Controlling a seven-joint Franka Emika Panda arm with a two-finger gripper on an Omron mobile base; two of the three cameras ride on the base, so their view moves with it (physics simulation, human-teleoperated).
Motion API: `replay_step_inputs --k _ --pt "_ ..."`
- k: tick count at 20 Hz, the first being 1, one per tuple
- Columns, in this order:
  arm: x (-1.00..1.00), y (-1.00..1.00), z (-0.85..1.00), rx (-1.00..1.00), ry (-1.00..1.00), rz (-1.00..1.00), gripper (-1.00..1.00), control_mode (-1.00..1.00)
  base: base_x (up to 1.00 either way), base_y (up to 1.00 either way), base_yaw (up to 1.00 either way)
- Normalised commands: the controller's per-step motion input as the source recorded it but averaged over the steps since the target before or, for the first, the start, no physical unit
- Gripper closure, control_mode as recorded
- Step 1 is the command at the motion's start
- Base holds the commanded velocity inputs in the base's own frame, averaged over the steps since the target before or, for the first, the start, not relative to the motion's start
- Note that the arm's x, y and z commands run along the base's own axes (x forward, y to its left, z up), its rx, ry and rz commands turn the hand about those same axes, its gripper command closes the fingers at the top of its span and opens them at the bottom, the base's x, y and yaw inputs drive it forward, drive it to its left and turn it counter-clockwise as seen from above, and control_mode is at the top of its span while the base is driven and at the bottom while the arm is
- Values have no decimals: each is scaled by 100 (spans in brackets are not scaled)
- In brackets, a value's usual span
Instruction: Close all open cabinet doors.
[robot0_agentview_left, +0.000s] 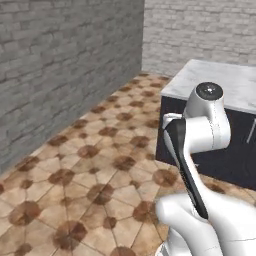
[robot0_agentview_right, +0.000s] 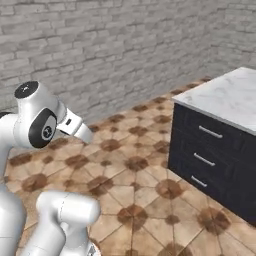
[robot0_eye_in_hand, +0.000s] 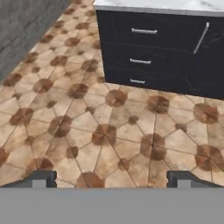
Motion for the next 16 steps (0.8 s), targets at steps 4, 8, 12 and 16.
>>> replay_step_inputs --k 4,8,12,16 --pt "0 0 0 0 0 0 -100 100 15 0 -77" --pt "0 0 0 0 0 0 -100 100 25 0 -68" --pt "0 0 0 0 0 0 -100 100 20 0 -71" --pt "0 0 0 0 0 0 -100 100 11 0 -80"
